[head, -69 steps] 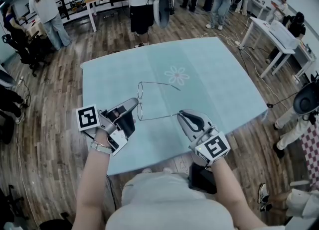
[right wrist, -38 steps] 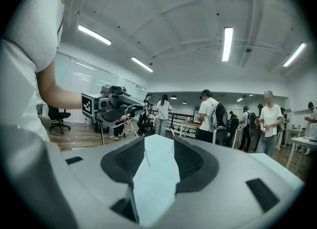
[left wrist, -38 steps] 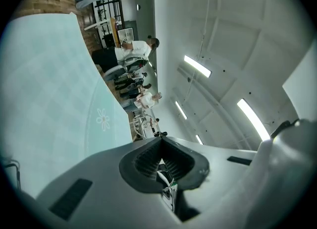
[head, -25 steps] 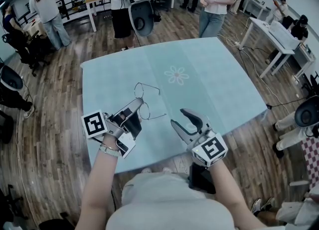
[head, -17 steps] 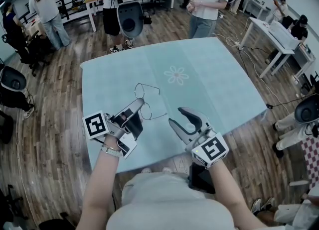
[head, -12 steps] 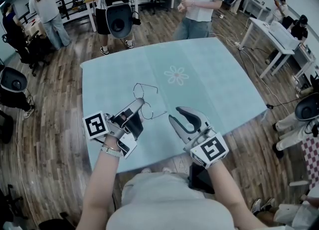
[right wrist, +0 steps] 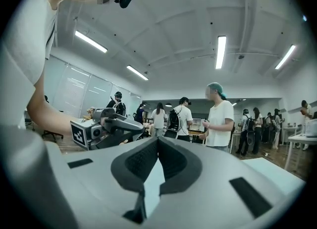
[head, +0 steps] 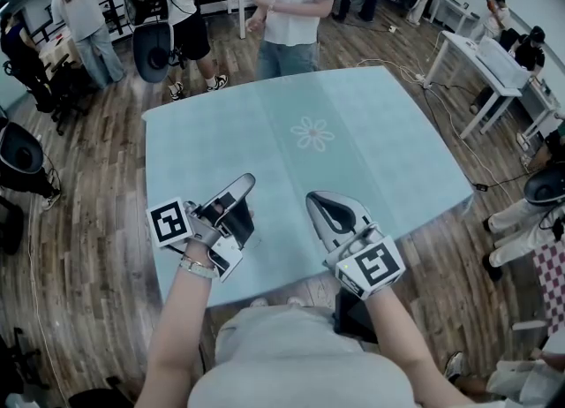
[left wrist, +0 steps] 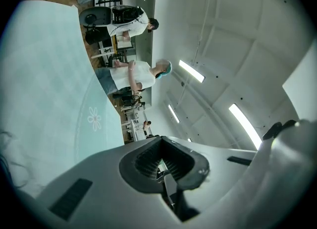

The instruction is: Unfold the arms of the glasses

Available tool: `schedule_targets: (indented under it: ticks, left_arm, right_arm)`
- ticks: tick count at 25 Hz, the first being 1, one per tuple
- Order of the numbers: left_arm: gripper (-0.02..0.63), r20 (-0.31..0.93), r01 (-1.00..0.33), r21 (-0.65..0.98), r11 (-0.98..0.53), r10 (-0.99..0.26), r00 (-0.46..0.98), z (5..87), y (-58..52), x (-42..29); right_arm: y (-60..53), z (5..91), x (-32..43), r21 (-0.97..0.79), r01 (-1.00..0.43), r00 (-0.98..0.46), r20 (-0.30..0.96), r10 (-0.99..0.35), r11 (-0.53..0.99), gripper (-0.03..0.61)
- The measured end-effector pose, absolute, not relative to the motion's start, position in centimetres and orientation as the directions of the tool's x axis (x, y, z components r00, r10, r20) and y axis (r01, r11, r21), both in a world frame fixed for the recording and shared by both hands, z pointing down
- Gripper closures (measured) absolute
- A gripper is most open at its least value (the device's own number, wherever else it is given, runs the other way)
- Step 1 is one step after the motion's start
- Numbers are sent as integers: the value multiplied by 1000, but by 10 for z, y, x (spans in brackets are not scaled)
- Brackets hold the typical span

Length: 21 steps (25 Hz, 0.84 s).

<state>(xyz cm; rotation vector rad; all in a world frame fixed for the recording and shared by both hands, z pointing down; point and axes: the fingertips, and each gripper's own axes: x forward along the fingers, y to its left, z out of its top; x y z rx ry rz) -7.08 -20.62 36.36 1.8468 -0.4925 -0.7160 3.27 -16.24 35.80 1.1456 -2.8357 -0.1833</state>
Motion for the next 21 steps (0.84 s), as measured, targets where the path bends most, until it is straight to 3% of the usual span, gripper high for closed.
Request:
schedule_targets:
  ticks: [9,21]
  left_arm:
    - [607,-299,41,920,-390,-629,717,380,-207,-77]
    - [607,-294,-33,896,-442,-648,703,376,-209,-80]
  right_arm:
    - [-167,364,32,105,-699,-706,49,-706,707,571]
    - [-169,369,29,98,-694,-710,71,-701,713,571]
